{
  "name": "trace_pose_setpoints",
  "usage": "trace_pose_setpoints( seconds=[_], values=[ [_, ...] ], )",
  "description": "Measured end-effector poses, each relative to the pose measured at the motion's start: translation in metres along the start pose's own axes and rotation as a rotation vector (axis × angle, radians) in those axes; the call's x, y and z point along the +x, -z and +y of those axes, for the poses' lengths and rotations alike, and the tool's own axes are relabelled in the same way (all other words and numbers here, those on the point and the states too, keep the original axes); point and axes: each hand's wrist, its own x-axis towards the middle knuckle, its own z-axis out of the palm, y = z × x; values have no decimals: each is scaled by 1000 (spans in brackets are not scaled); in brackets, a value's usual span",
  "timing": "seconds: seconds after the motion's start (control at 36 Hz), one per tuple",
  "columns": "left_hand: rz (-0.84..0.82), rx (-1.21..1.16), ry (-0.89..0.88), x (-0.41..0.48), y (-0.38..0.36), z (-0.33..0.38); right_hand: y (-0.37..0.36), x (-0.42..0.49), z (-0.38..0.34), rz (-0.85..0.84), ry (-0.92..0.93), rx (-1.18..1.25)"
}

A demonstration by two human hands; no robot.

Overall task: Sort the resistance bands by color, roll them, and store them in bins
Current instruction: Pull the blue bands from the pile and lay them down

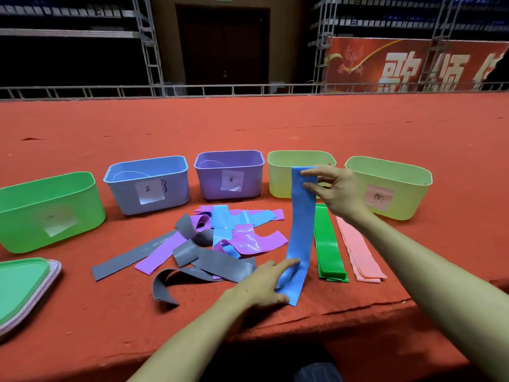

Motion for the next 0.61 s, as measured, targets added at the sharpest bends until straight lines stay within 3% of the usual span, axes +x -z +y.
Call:
trace_pose_setpoints(
  seconds=[0.42,0.61],
  values=[
    [128,123,18,30,86,-37,-19,-7,28,-32,-47,68],
    [96,241,65,71,115,-66,-27,-11,48,-42,-73,74]
  ],
)
